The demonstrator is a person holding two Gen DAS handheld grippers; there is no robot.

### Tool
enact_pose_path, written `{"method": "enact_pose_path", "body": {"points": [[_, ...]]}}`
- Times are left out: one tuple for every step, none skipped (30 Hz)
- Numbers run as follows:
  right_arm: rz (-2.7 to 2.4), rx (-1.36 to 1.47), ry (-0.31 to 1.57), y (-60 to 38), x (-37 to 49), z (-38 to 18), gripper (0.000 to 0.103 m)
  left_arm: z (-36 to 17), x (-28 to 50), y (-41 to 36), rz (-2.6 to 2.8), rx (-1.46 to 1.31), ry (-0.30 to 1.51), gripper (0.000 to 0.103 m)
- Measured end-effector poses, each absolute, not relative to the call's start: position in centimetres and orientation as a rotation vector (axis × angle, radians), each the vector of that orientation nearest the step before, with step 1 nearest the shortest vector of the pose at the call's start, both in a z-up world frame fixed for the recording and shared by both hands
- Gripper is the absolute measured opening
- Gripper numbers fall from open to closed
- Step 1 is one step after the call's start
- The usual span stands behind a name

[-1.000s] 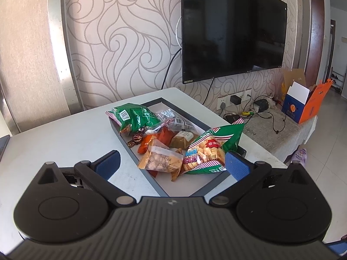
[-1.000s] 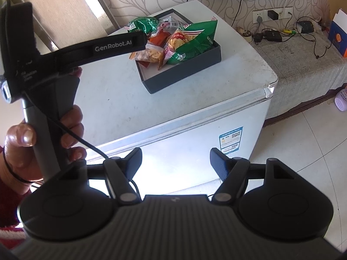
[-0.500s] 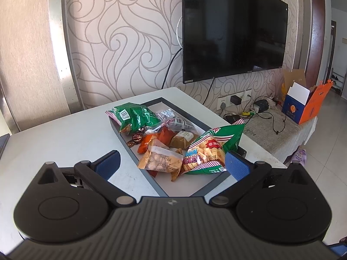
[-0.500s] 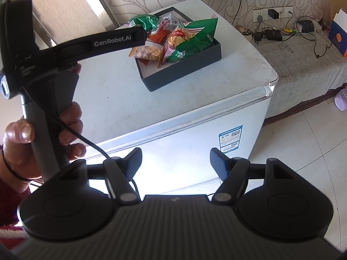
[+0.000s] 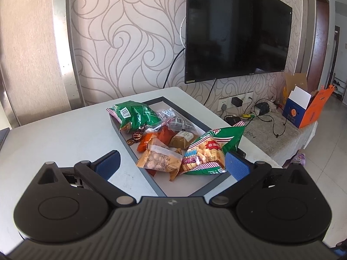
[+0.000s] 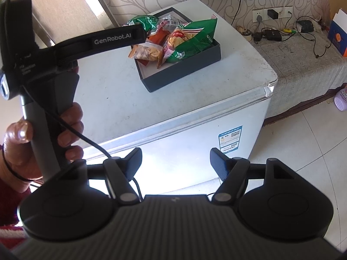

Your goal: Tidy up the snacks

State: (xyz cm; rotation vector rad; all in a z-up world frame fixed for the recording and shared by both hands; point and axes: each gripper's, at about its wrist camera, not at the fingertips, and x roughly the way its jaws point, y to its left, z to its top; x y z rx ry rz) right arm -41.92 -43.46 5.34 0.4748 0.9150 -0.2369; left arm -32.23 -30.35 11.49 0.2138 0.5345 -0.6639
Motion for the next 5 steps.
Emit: {"method": "enact_pose_path", "body": {"points": [[-0.244,0.463,0.907,-43.41,-41.95,5.5,0.071,11.47,-32.29,-30.31,-0.666,0.212,0.532,0.103],[-0.255,0.445,0.895,-43.34,-41.98,5.76,0.071,11.47,-32.33,-30.29,-0.668,0.21,0.532,0.103],[-0.263,0.427,0.886,-43.28,-42.0,6.01,0.071,11.47,-32.33,-30.27,-0.67,0.21,0.532,0.103],[-0.267,0.414,0.879,-43.26,-41.96,6.26,0.071,11.47,-32.29,-30.25,-0.671,0.208,0.536,0.103],[-0.268,0.411,0.876,-43.3,-41.96,6.35,0.071,11.51,-32.19,-30.21,-0.679,0.205,0.542,0.103]]}}
